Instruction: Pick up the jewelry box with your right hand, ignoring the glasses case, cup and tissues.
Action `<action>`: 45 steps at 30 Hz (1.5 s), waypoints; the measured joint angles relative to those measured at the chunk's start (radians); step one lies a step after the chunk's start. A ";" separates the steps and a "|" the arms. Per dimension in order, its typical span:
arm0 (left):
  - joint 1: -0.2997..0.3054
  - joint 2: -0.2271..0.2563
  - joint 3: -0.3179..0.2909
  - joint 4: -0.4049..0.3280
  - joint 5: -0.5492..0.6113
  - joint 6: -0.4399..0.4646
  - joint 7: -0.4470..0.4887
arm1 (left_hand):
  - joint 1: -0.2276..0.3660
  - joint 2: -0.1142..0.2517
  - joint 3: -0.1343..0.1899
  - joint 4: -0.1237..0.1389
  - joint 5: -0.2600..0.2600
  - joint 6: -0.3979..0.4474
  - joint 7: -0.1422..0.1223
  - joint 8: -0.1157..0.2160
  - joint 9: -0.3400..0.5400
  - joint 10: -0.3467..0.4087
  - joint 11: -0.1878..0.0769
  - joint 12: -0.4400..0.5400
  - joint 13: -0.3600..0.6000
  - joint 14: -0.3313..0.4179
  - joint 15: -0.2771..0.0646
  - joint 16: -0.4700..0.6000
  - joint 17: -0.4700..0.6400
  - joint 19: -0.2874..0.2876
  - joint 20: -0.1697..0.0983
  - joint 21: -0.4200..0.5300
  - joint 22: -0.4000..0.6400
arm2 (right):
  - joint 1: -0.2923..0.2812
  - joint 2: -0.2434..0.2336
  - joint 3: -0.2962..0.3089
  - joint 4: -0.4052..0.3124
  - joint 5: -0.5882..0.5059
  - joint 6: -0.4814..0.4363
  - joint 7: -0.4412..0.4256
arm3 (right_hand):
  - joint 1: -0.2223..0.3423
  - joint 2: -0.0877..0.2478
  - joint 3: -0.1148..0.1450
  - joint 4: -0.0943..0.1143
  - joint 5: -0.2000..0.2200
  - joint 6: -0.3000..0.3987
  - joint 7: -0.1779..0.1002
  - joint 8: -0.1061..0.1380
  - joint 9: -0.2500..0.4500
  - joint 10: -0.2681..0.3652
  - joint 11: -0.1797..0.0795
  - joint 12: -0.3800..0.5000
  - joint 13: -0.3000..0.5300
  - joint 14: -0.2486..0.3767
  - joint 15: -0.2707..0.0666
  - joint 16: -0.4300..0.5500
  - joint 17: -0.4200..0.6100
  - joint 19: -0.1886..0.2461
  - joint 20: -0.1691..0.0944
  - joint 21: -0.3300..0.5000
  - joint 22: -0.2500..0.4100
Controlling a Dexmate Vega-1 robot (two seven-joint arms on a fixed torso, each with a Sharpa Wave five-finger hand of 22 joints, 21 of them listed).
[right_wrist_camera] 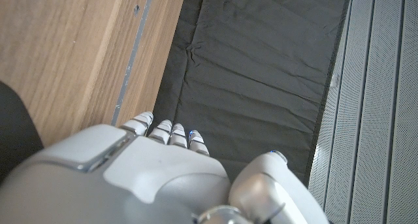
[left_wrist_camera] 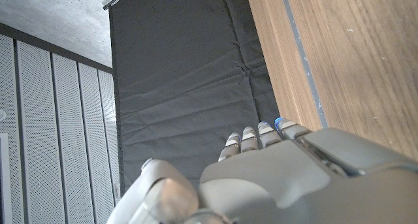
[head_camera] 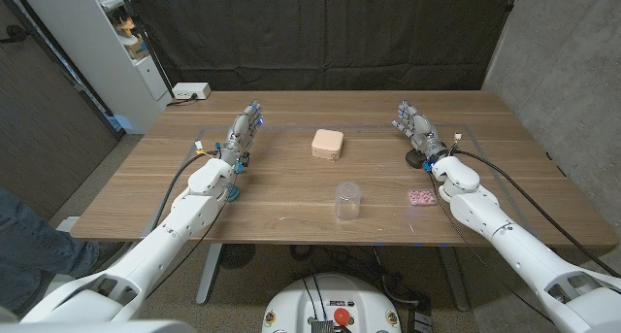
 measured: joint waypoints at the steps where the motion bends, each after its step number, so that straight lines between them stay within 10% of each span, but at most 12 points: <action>1: 0.002 -0.008 -0.010 0.000 0.007 0.004 -0.004 | 0.000 0.000 0.000 0.000 0.000 0.000 0.000 0.000 0.000 0.000 0.000 0.000 0.000 0.000 0.000 0.000 0.000 0.000 0.000 0.000 0.000 | 0.000 0.000 0.000 0.000 -0.001 -0.001 0.000 | 0.000 0.000 0.000 0.000 0.000 0.000 0.000 0.000 0.000 0.000 0.000 0.000 0.000 0.000 0.000 0.000 0.000 0.000 0.000 0.000 0.000; 19: 0.026 -0.131 -0.175 -0.014 0.155 0.091 -0.091 | 0.000 0.000 0.000 0.000 0.000 0.000 0.000 0.000 0.000 -0.002 0.002 0.000 0.000 0.000 0.000 0.000 0.000 -0.003 -0.004 0.000 0.000 | 0.001 0.004 -0.006 -0.005 -0.011 -0.006 -0.006 | 0.000 0.000 0.000 0.000 0.000 0.000 0.000 0.000 0.000 0.000 0.000 0.000 0.000 -0.002 0.002 0.004 -0.003 0.003 0.003 0.000 0.000; 45: 0.040 -0.180 -0.239 -0.052 0.235 0.144 -0.135 | 0.000 0.000 0.004 -0.004 0.000 0.000 0.000 0.000 0.000 -0.002 0.002 0.000 0.000 0.000 0.000 0.000 0.000 -0.009 0.002 0.000 0.000 | -0.009 -0.011 -0.010 -0.038 -0.044 0.031 0.003 | 0.001 0.002 0.003 -0.003 0.000 0.005 -0.006 0.000 0.000 0.000 -0.001 0.000 -0.003 -0.006 0.005 0.004 -0.008 0.003 0.003 0.000 0.000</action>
